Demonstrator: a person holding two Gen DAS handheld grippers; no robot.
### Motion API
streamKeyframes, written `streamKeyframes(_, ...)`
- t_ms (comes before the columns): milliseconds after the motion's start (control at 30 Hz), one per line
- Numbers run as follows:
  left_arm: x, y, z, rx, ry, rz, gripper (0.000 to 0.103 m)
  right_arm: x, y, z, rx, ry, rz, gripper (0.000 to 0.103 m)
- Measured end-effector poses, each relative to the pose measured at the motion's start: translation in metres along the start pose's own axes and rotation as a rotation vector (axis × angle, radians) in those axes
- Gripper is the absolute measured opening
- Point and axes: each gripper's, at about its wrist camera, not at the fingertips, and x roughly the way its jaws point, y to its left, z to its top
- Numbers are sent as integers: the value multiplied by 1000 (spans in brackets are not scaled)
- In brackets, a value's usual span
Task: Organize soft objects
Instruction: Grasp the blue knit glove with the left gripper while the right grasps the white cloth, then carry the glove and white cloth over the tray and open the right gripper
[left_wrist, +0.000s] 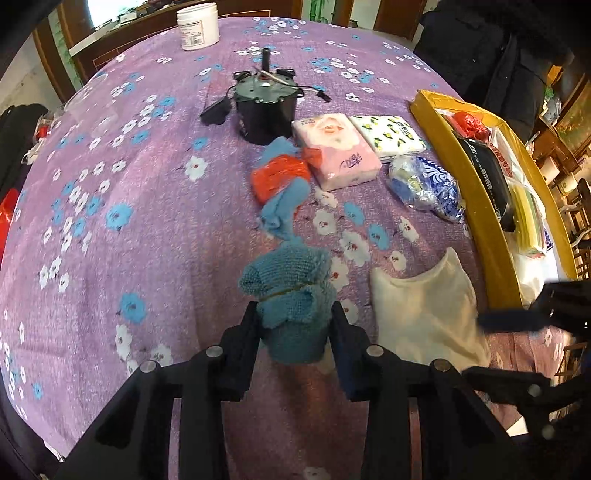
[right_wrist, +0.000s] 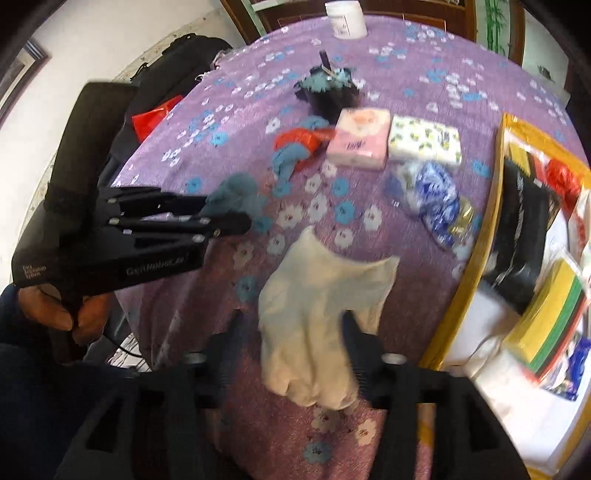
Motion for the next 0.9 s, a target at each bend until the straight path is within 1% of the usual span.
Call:
streamKeyframes(100,-1,3,-3,-4,-5,0,35,8,2,4,-23,21,-1,71)
streamKeyframes(167,-2,5,-6,-6,-6,-8,35,18,4,5,-40,54,-5,71)
streamKeyframes(267,-4,6,-8,-5,-7,-13,35,35,9,3,-70,115,-37,71)
streamKeyframes(300,-6,7,-9,-6,-9,-15,35,41,9,1,-70,139,-38,67)
streamKeyframes(333,-8,8,-10,-9,-12,-17,35,44,10,-1,-69,157,-28,55)
streamKeyframes(367,-9,9,-11,-11,-13,-20,35,47,11,-2,-74,167,-32,38)
streamKeyframes(400,-12,11,-12,-15,-17,-24,35,46,13,-2,-95,160,-63,28)
streamKeyframes(467,-15,13,-13,-25,-23,-29,35,44,12,-1,-91,154,-46,17)
streamKeyframes(667,-25,15,-11,-29,-47,-33,35,23,13,2,-90,72,12,17)
streamKeyframes(767,-30,10,-8,-16,-59,-42,35,15,8,4,-71,47,4,17)
streamKeyframes(833,-32,6,-6,-7,-62,-49,35,6,5,5,-54,20,25,17)
streamKeyframes(900,-34,1,-4,8,-70,-50,35,-3,4,4,-47,-6,21,17)
